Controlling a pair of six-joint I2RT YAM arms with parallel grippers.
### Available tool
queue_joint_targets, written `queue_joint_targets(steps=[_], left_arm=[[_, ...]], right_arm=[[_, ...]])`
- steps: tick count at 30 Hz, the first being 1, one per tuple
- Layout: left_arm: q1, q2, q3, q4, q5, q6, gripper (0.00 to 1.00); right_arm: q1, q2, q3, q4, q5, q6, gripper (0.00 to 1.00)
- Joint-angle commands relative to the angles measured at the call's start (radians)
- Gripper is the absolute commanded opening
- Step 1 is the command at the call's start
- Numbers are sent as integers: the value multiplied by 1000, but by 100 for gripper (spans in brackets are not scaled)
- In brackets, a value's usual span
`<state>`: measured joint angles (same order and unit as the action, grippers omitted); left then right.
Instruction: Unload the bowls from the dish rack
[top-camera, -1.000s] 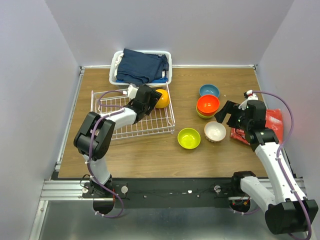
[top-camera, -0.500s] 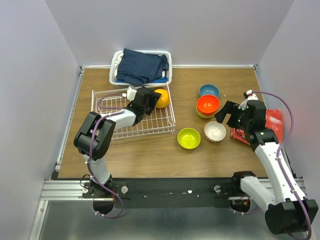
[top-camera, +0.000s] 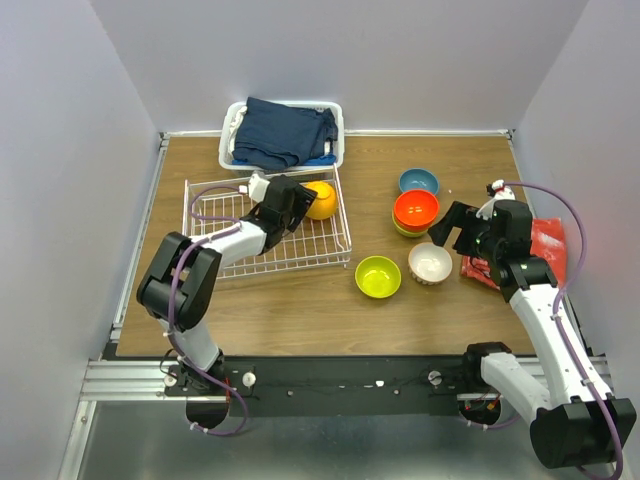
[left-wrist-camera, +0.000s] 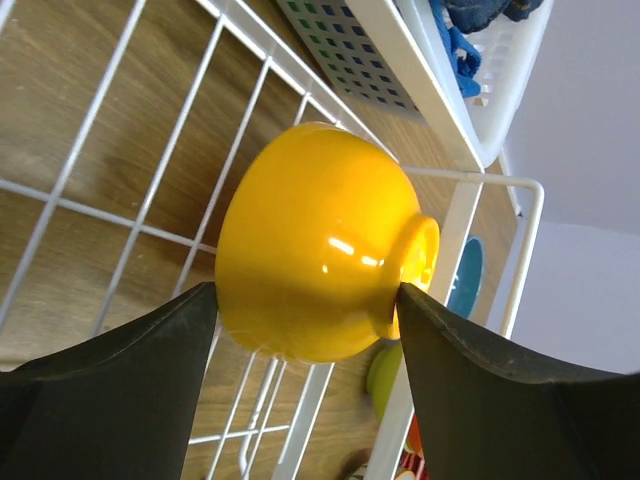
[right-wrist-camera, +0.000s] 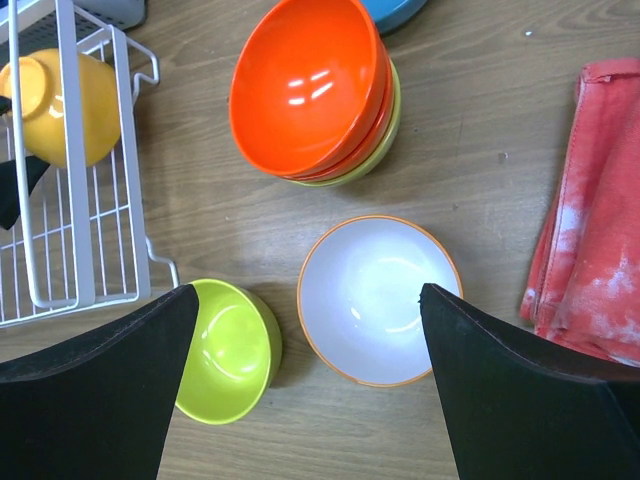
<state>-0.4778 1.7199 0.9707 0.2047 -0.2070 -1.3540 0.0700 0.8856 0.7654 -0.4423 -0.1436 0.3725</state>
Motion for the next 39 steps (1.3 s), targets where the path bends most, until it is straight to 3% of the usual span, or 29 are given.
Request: queue_joint_targets(steps=[1, 7, 11, 16, 20, 23, 24, 31, 35, 39], left_arm=[[1, -83, -13, -85, -89, 65, 50], [16, -146, -24, -140, -140, 162, 35], [33, -169, -50, -154, -124, 179, 35], [38, -174, -73, -96, -33, 254, 59], [38, -189, -30, -114, -3, 461, 83], [33, -212, 14, -161, 15, 712, 92], [31, -220, 35, -177, 20, 856, 93], [1, -194, 158, -399, 121, 1401, 95], [-34, -129, 192, -471, 54, 1495, 97], [-38, -68, 258, -490, 76, 1481, 97]], right_arm=[[-1, 1, -5, 16, -22, -9, 100], [1, 3, 2, 20, -57, -23, 100], [-1, 10, 8, 20, -76, -23, 100], [-1, 12, 11, 16, -79, -27, 100], [-1, 9, 15, 5, -83, -30, 100], [-2, 7, 21, -6, -88, -37, 100], [-1, 9, 25, -7, -88, -41, 100], [-1, 18, 26, 1, -93, -44, 100], [-1, 26, 29, 7, -96, -43, 100], [1, 27, 35, 2, -90, -44, 100]])
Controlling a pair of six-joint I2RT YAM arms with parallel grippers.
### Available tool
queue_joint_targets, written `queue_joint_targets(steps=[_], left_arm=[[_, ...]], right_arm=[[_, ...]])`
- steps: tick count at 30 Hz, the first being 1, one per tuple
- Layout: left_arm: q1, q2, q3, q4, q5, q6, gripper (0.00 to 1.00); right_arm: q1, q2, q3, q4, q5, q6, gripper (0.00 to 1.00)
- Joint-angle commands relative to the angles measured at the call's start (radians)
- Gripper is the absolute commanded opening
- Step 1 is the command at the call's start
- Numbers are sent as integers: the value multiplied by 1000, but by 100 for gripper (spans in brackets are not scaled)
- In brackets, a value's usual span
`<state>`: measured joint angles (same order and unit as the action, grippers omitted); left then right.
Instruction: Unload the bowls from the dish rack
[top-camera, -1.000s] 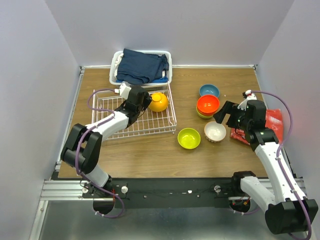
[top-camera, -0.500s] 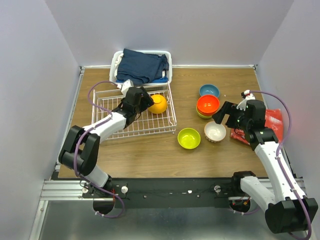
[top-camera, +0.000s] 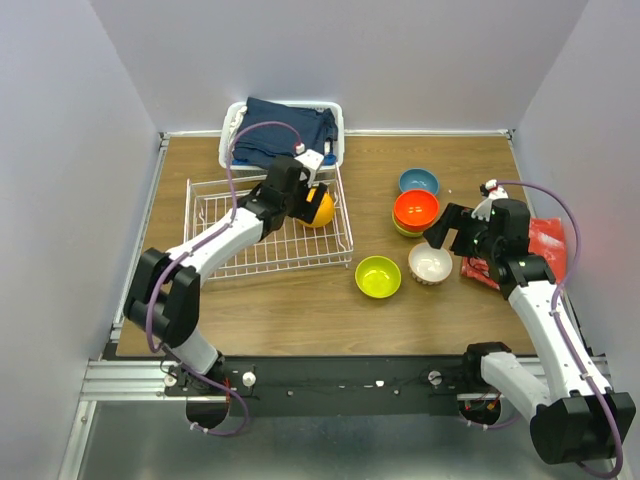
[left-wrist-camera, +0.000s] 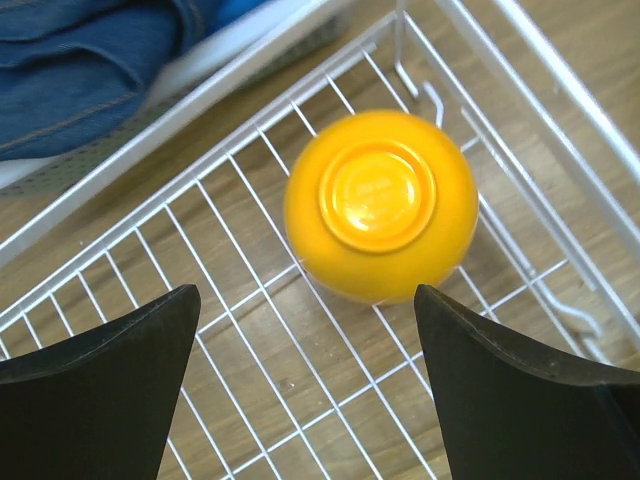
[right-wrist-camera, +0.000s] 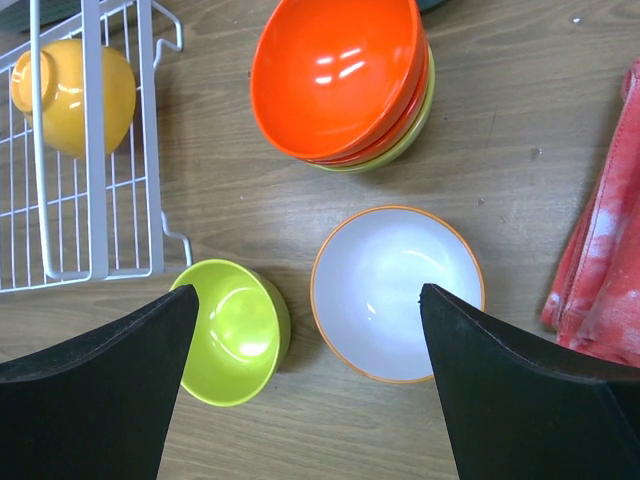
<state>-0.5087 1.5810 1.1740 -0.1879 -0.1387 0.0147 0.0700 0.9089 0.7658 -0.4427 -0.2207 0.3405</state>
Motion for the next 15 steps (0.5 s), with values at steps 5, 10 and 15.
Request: queue_joint_targets(steps=[5, 10, 15], left_arm=[[-8, 146, 108, -70, -19, 87, 97], [-5, 200, 197, -77, -127, 89, 96], [-5, 212, 240, -91, -176, 148, 96]], right_arm=[[1, 4, 32, -2, -2, -12, 100], [1, 10, 35, -1, 4, -12, 100], [1, 10, 40, -1, 11, -15, 100]])
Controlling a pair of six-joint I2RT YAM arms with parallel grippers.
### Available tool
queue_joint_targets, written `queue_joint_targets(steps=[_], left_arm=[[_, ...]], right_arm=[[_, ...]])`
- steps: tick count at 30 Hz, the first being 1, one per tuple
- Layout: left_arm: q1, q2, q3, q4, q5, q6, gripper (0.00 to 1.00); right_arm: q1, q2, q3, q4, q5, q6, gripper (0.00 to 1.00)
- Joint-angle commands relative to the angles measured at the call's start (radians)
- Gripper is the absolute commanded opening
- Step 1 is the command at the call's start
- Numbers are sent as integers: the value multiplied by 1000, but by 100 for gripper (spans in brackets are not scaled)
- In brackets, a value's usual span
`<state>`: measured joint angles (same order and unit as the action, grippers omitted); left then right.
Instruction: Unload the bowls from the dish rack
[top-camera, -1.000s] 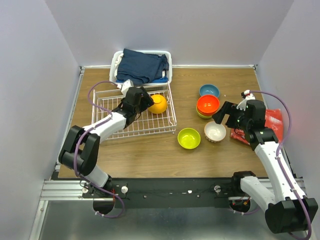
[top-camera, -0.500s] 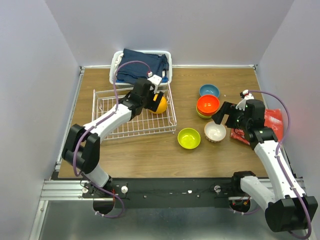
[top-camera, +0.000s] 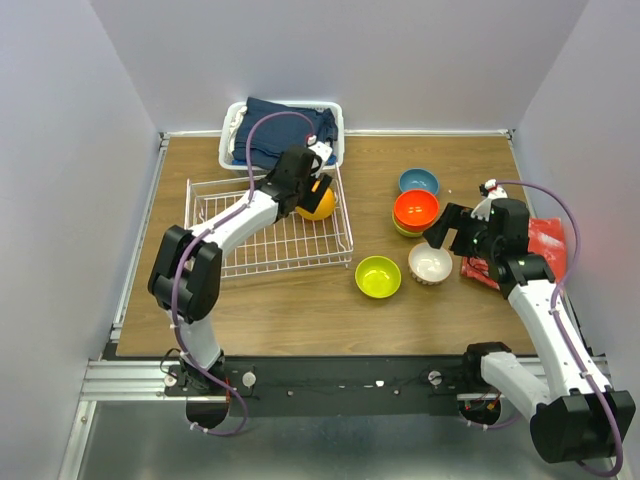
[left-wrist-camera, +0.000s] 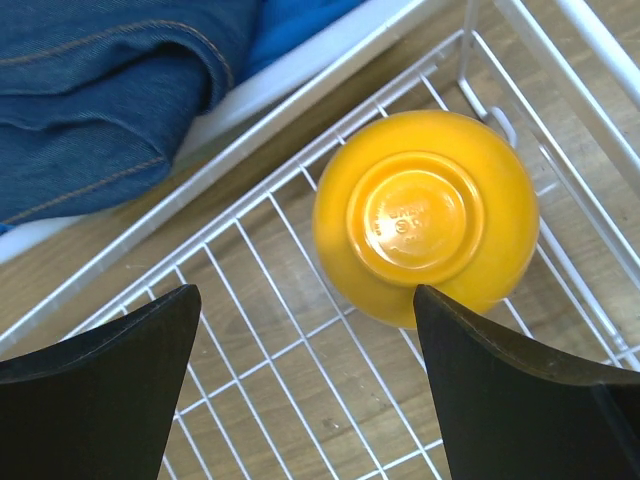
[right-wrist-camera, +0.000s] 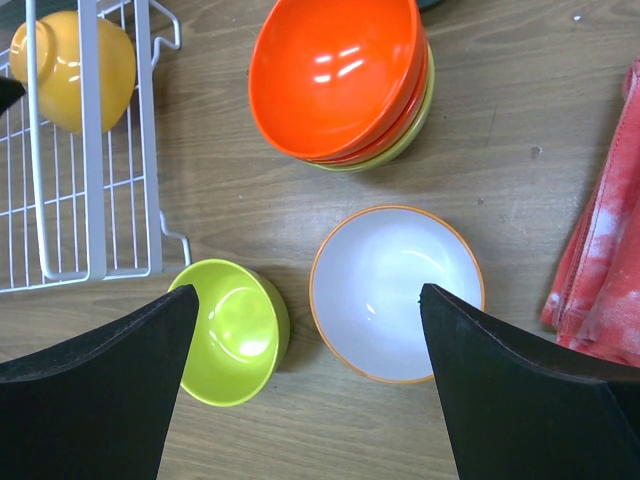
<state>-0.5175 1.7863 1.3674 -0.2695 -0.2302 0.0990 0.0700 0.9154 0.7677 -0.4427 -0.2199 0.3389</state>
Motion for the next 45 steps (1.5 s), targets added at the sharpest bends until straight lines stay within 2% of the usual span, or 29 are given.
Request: queue_joint_targets(steps=[1, 5, 6, 9, 13, 21, 29, 34, 45], left_arm=[[2, -1, 42, -10, -77, 82, 96], [-9, -82, -37, 13, 14, 240, 98], [-15, -99, -60, 22, 23, 327, 99], [-35, -151, -149, 53, 66, 463, 99], [-47, -185, -229, 95, 94, 562, 99], [-84, -166, -301, 225, 140, 683, 99], [-142, -125, -373, 397, 80, 838, 99], [-148, -74, -366, 412, 55, 930, 99], [-154, 31, -292, 352, 43, 900, 99]], right_arm=[[-1, 0, 41, -4, 11, -14, 100], [-1, -3, 38, -4, 11, -11, 100], [1, -3, 36, -4, 10, -11, 100], [1, 0, 35, -4, 7, -12, 100], [1, 13, 45, -13, 4, -17, 100], [-1, 8, 42, -10, 2, -1, 100], [-1, 3, 31, -5, 17, -9, 100], [1, 17, 32, 7, 11, -6, 100], [1, 46, 36, 10, 16, -17, 100]])
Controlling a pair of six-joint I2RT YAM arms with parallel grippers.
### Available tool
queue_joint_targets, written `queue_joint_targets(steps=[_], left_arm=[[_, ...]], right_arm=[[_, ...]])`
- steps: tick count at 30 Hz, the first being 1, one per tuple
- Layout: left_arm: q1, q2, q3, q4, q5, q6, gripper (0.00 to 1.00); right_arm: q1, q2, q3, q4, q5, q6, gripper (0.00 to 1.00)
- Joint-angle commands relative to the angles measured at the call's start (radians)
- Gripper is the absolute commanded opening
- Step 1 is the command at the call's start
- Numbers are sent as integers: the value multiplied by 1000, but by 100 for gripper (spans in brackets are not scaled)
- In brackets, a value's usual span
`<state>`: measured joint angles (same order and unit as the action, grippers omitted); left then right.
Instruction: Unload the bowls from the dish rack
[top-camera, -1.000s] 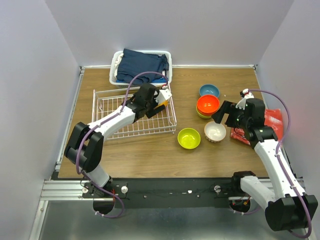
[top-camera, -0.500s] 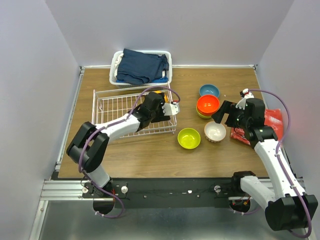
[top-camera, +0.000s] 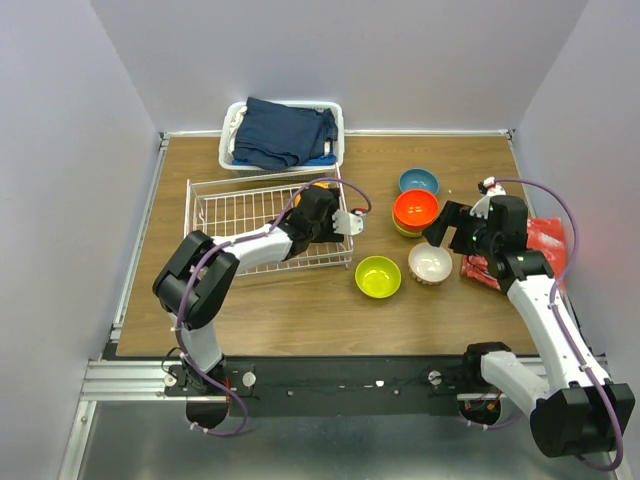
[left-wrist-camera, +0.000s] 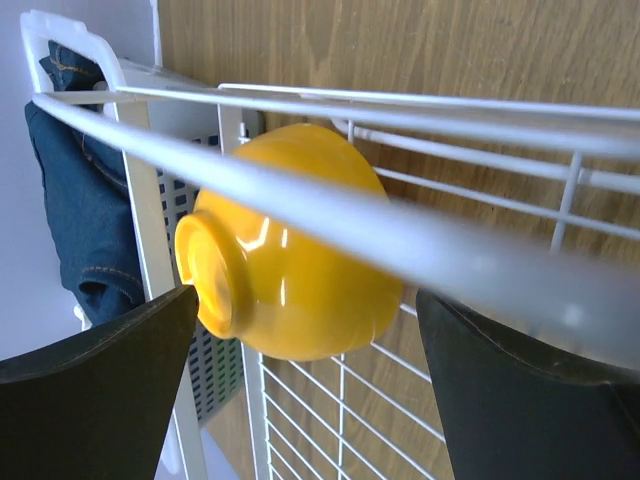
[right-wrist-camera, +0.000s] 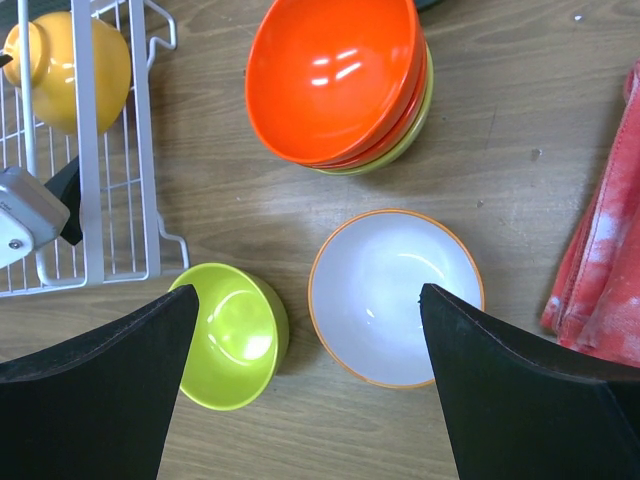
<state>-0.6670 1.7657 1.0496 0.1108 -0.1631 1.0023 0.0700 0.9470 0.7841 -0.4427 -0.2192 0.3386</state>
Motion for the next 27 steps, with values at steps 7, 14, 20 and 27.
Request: queue_joint_targets(steps=[7, 14, 20, 27], left_arm=[[-13, 129, 73, -31, -95, -72, 99], [-20, 155, 105, -39, -167, -169, 97], [-22, 118, 105, -43, -170, -195, 69], [-23, 55, 113, -43, -164, -234, 47]], right_arm=[[-1, 27, 29, 7, 6, -23, 100], [-1, 29, 33, 6, 3, -23, 100], [1, 26, 38, 2, -2, -21, 100], [-1, 13, 46, -5, -3, -18, 100]])
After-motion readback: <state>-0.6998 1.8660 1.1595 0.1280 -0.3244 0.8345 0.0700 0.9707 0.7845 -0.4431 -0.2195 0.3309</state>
